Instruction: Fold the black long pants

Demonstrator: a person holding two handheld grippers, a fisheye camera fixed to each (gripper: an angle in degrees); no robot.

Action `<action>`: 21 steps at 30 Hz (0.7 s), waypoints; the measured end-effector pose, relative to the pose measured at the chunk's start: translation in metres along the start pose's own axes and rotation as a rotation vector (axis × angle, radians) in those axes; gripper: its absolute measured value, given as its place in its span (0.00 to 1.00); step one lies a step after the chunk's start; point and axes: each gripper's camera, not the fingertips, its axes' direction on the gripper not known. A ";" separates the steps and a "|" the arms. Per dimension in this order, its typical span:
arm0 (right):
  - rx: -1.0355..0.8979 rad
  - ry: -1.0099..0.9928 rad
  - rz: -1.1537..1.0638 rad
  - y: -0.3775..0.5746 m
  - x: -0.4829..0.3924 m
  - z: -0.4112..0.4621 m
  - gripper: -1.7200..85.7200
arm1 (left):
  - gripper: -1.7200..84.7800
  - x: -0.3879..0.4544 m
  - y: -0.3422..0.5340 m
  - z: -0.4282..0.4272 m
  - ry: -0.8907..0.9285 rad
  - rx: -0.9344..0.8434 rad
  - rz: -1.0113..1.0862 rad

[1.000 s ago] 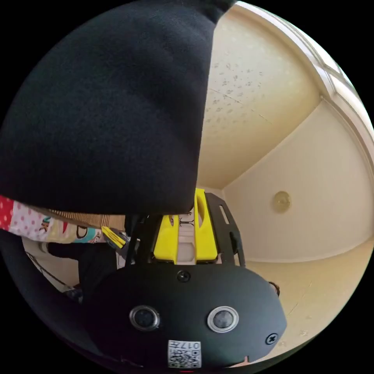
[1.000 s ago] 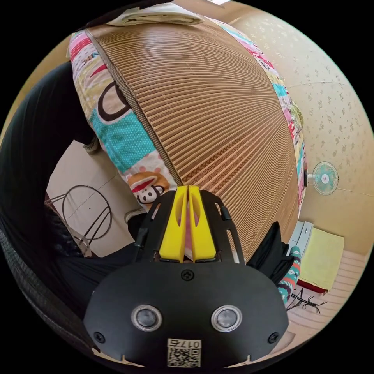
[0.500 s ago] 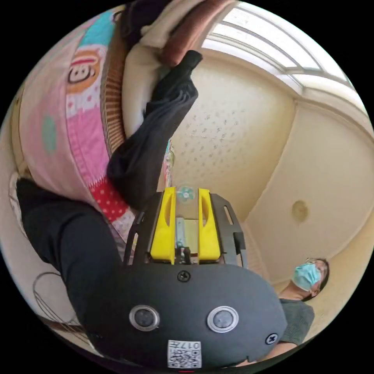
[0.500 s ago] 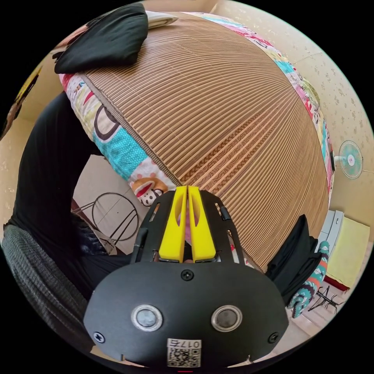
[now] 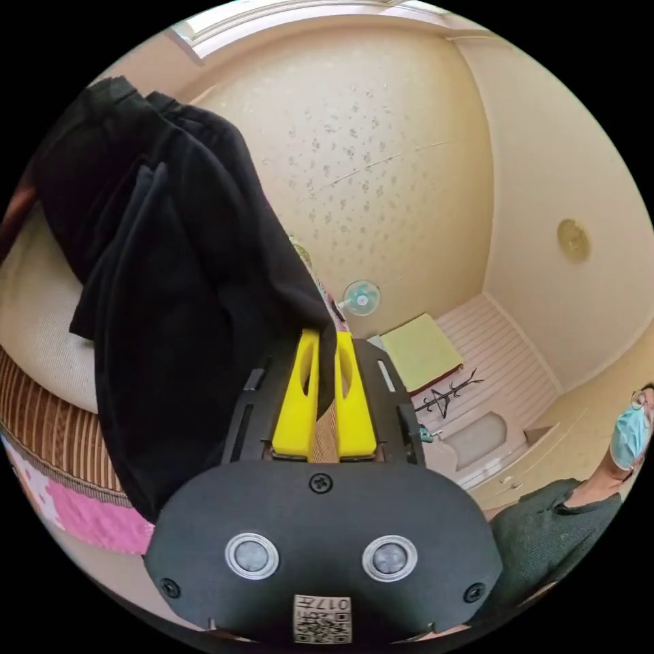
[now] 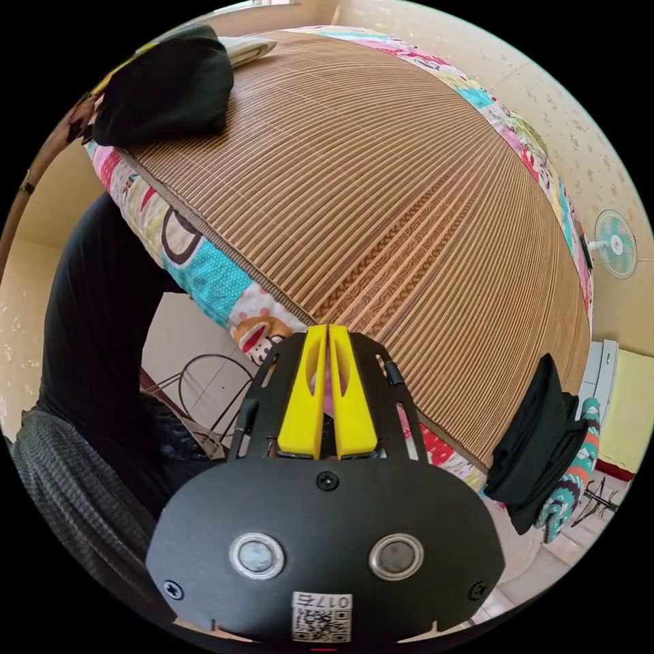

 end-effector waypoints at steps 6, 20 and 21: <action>0.076 -0.058 0.076 -0.001 0.013 -0.001 0.02 | 0.06 0.155 0.107 0.109 -0.183 -0.301 0.504; 0.121 0.037 0.195 -0.036 -0.007 -0.038 0.03 | 0.10 0.002 0.302 0.123 0.128 -0.485 -0.068; 0.203 0.110 0.222 -0.037 -0.017 -0.062 0.03 | 0.10 -0.003 0.304 0.113 0.109 -0.461 -0.077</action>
